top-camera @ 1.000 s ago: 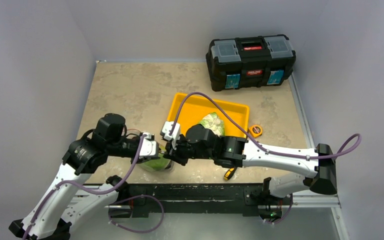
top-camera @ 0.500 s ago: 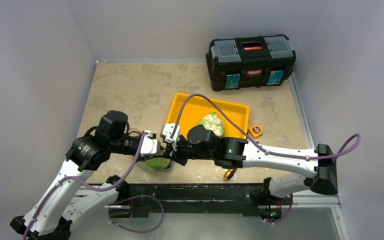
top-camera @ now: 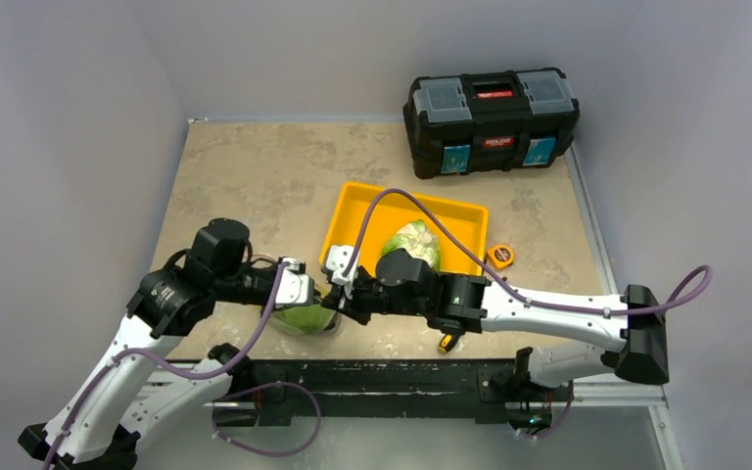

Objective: Place the food in the zip-top bag and seal the zipper
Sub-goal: Zip the zipper food storage bag at the center of the board.

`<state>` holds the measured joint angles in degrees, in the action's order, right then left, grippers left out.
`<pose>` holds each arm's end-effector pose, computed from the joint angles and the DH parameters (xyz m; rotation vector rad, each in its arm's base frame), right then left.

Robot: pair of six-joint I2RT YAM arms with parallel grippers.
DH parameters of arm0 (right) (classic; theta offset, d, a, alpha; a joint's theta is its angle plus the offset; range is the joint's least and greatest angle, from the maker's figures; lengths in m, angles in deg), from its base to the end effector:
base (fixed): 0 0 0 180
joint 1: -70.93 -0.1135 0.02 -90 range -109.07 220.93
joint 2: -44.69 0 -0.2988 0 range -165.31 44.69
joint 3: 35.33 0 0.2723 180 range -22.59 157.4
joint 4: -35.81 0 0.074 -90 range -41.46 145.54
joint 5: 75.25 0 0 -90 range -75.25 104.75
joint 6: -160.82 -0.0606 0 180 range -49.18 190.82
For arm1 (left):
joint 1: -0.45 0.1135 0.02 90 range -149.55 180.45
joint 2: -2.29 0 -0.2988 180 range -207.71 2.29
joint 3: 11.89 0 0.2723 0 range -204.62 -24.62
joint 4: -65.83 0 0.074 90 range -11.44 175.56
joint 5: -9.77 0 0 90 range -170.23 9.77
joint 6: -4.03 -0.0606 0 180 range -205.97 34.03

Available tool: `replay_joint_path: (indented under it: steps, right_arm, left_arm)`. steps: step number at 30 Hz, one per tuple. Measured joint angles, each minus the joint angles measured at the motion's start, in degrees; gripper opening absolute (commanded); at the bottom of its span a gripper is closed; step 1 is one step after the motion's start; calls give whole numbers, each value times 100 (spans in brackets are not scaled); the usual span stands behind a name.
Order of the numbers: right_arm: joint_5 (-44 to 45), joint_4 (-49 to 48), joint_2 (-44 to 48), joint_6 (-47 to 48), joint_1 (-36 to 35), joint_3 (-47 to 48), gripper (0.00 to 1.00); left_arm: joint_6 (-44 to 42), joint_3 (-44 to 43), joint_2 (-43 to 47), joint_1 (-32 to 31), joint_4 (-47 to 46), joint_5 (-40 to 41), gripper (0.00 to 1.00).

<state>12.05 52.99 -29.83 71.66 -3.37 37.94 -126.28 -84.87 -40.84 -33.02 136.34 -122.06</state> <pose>0.0893 0.3282 0.3530 -1.2457 1.5636 0.8994 0.0849 -0.1046 0.3757 1.5842 1.4853 -0.7573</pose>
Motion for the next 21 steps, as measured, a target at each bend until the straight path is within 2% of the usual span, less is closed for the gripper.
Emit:
replay_joint_path:
  steps: [21]
  right_arm:
    - [374,-466,758,9,-4,-763,0]
  left_arm:
    - [-107,7,334,-76,125,640,0]
